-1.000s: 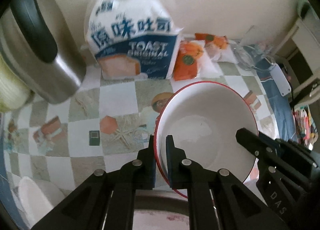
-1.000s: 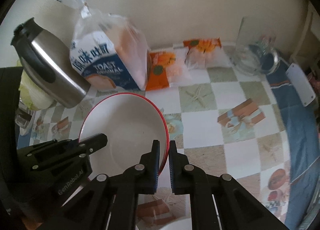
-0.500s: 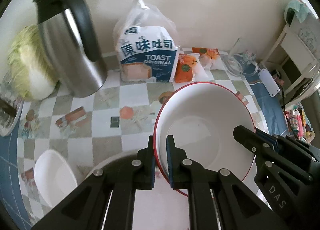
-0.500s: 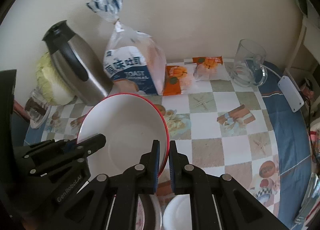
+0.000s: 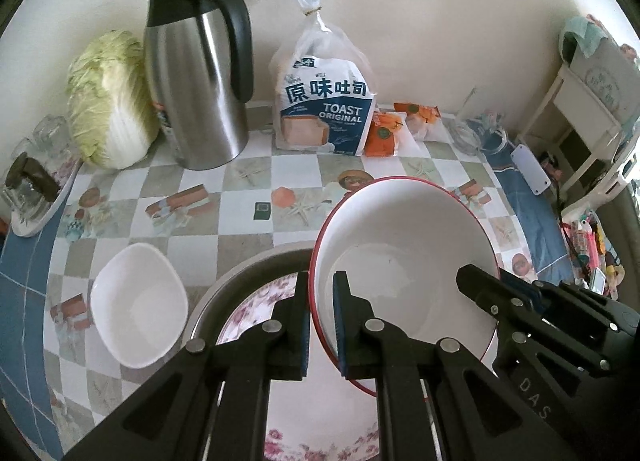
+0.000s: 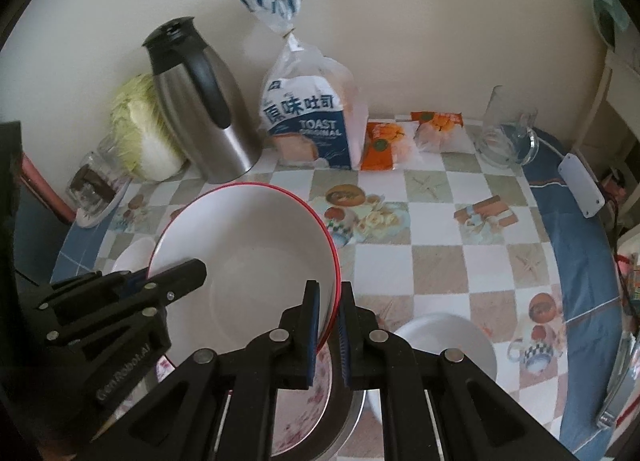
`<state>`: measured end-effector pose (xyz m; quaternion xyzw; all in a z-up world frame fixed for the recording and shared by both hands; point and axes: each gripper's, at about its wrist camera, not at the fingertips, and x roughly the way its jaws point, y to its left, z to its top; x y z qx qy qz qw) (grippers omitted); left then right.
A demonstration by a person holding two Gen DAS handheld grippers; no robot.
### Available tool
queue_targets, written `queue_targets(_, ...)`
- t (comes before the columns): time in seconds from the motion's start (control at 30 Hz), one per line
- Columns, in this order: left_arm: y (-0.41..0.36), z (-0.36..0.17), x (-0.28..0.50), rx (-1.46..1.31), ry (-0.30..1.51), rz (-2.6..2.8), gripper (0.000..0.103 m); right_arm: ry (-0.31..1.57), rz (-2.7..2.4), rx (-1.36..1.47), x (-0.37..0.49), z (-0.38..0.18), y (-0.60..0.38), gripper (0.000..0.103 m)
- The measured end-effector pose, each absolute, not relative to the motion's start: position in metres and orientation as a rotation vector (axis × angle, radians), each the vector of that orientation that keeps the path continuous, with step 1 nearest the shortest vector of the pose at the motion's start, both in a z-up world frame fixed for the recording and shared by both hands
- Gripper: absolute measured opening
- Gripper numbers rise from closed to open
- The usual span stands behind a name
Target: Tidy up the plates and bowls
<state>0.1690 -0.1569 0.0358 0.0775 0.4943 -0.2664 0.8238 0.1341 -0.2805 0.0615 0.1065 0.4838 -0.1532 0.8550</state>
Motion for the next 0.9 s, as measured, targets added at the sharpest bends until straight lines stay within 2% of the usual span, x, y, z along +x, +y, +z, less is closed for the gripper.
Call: queue_targets(0.9,-0.084,0.027,0.135,0.02,1.07,-0.517,0.01,0.979,-0.282,0.212,0.103,0.058,-0.214,0.01)
